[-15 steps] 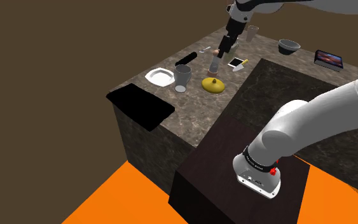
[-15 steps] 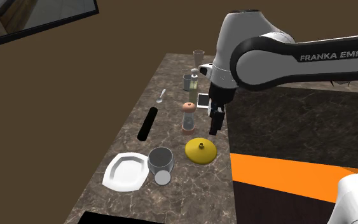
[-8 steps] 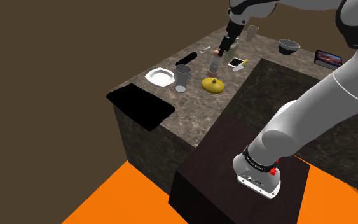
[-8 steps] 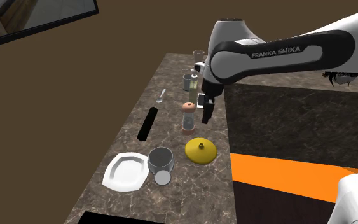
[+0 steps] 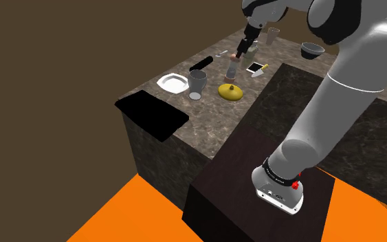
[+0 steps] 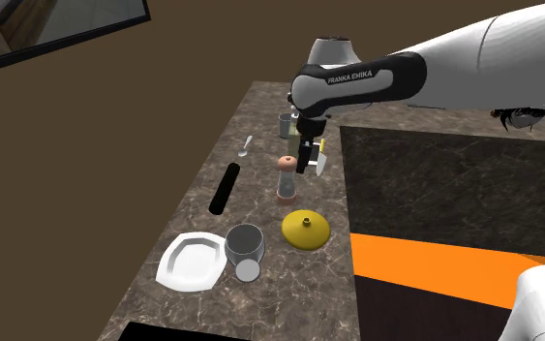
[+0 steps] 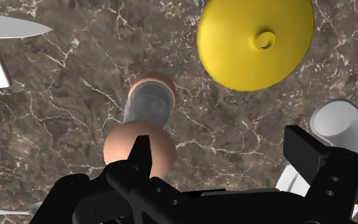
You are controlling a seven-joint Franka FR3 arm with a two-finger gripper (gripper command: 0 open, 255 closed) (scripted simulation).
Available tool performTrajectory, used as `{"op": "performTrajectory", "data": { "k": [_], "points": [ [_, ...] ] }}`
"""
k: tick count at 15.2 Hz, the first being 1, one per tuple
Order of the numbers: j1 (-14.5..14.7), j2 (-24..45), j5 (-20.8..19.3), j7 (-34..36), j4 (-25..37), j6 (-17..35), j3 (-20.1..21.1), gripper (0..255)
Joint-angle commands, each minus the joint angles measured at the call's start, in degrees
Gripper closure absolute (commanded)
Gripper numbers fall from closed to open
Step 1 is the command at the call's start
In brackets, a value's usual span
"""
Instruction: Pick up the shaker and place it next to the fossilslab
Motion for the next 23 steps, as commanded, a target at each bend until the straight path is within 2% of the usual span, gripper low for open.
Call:
{"op": "performTrajectory", "data": {
  "k": [1, 4, 5, 12, 20, 21, 23],
  "points": [
    [-1.86, 5.04, 3.75, -3.44, 4.26, -0.18, -0.34, 0],
    [-5.49, 12.23, 8.62, -7.33, 11.24, -1.17, 0.11, 0],
    [-6.04, 12.9, 8.99, -7.61, 11.97, -1.29, 0.37, 0],
    [-6.52, 15.71, 11.24, -8.98, 9.92, 3.05, 1.56, 0],
    [-6.53, 15.71, 11.23, -8.98, 9.92, 3.04, 1.56, 0],
    [-6.53, 15.71, 11.23, -8.98, 9.92, 3.04, 1.56, 255],
    [-6.53, 15.71, 11.23, -8.99, 9.92, 3.03, 1.56, 255]
  ]
}}
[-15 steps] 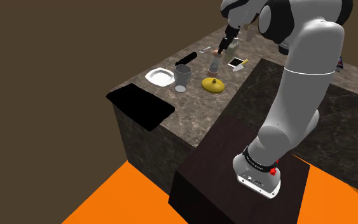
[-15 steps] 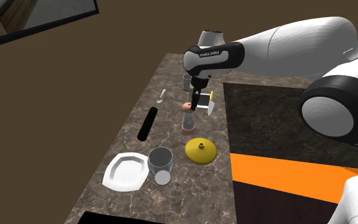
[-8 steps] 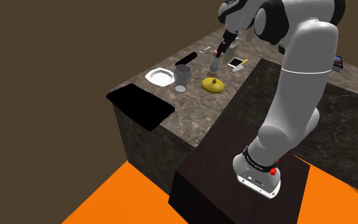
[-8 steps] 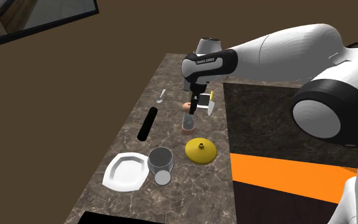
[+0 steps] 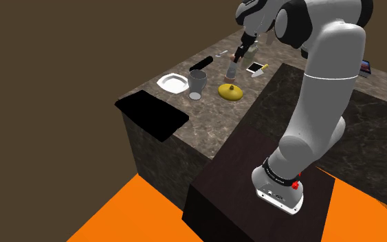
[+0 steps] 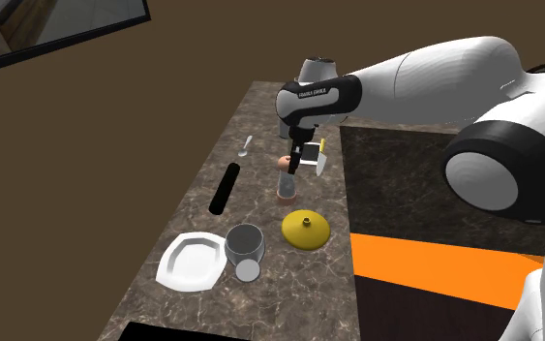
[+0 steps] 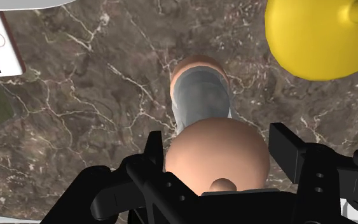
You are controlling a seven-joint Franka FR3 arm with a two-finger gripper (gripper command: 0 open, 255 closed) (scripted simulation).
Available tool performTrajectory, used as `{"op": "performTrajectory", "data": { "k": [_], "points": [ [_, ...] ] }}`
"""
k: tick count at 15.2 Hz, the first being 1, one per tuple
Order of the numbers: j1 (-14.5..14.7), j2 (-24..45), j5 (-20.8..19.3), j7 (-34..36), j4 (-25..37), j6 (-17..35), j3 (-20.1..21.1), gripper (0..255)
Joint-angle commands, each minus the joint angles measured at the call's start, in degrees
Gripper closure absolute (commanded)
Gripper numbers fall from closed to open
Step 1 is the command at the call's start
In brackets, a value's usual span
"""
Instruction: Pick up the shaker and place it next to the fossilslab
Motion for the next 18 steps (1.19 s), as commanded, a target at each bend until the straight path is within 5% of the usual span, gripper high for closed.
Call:
{"op": "performTrajectory", "data": {
  "k": [1, 18],
  "points": [
    [0.0, 0.02, 0.0, 0.0, -0.02, 0.0, 0.01, 255],
    [0.44, -2.73, -2.69, 2.41, 4.9, -6.97, -1.17, 255]
  ]
}}
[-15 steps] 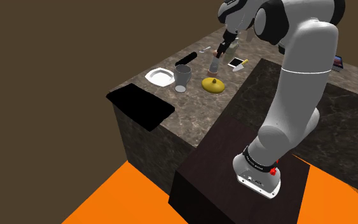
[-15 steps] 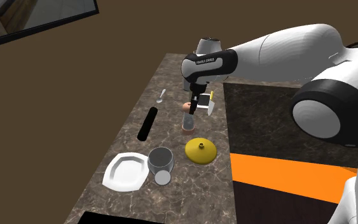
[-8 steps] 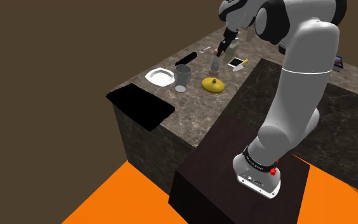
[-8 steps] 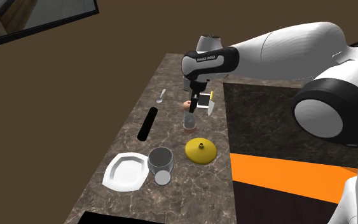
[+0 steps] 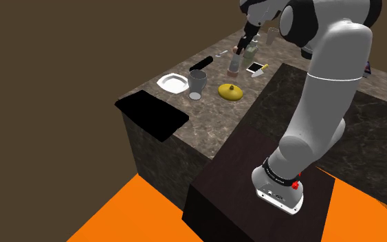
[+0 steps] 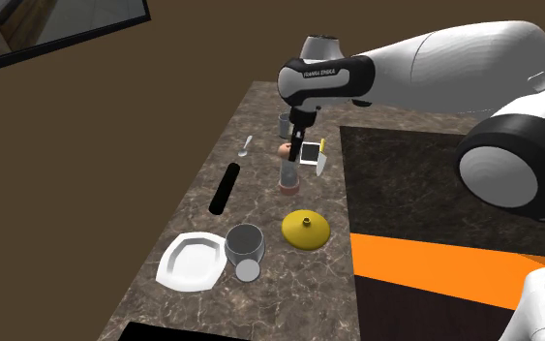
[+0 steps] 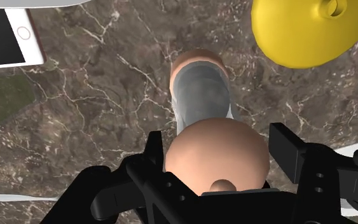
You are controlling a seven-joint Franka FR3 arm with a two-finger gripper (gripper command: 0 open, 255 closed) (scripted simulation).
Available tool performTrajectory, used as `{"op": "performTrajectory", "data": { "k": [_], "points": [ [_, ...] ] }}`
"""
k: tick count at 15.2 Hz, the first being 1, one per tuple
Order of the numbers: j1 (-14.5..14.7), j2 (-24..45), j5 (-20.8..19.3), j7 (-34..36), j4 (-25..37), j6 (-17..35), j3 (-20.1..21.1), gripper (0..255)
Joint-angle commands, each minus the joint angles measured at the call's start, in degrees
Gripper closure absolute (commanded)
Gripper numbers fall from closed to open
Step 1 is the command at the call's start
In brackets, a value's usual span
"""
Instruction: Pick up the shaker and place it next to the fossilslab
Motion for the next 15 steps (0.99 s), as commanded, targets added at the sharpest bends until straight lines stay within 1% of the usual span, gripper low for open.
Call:
{"op": "performTrajectory", "data": {
  "k": [1, 15],
  "points": [
    [0.09, -0.55, -0.52, 0.51, 1.07, -1.47, -0.2, 255],
    [-0.61, -1.63, -2.04, 2.64, 10.48, -11.53, -0.93, 255]
  ]
}}
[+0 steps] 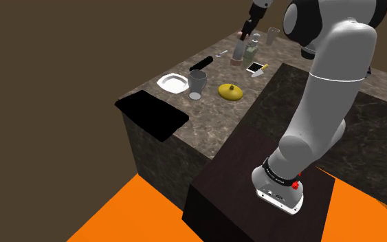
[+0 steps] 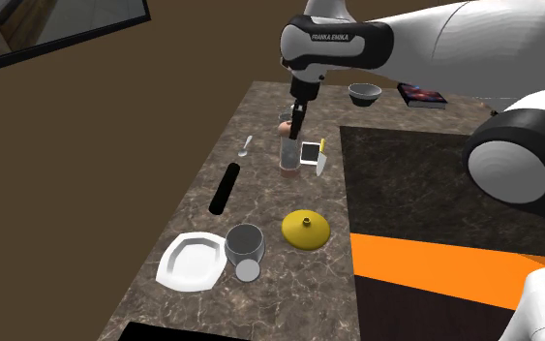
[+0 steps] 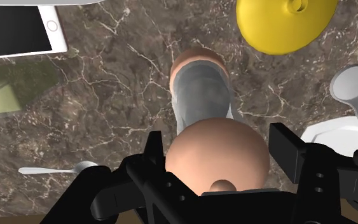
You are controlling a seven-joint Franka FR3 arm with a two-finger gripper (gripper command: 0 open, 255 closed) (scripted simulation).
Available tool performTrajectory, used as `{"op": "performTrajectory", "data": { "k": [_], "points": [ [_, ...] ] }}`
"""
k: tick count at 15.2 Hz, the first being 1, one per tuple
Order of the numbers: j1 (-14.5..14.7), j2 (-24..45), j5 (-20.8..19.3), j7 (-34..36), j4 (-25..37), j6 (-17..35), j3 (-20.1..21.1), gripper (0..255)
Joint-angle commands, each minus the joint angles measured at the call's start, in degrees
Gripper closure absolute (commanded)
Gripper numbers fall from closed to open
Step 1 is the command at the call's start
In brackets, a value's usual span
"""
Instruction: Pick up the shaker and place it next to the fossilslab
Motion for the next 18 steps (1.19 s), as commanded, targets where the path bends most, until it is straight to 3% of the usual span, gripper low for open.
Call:
{"op": "performTrajectory", "data": {
  "k": [1, 18],
  "points": [
    [-0.19, -0.11, -0.15, 0.22, 1.5, -1.58, -0.1, 255],
    [-4.38, 3.67, 1.79, 1.73, 20.1, -16.62, -0.16, 255]
  ]
}}
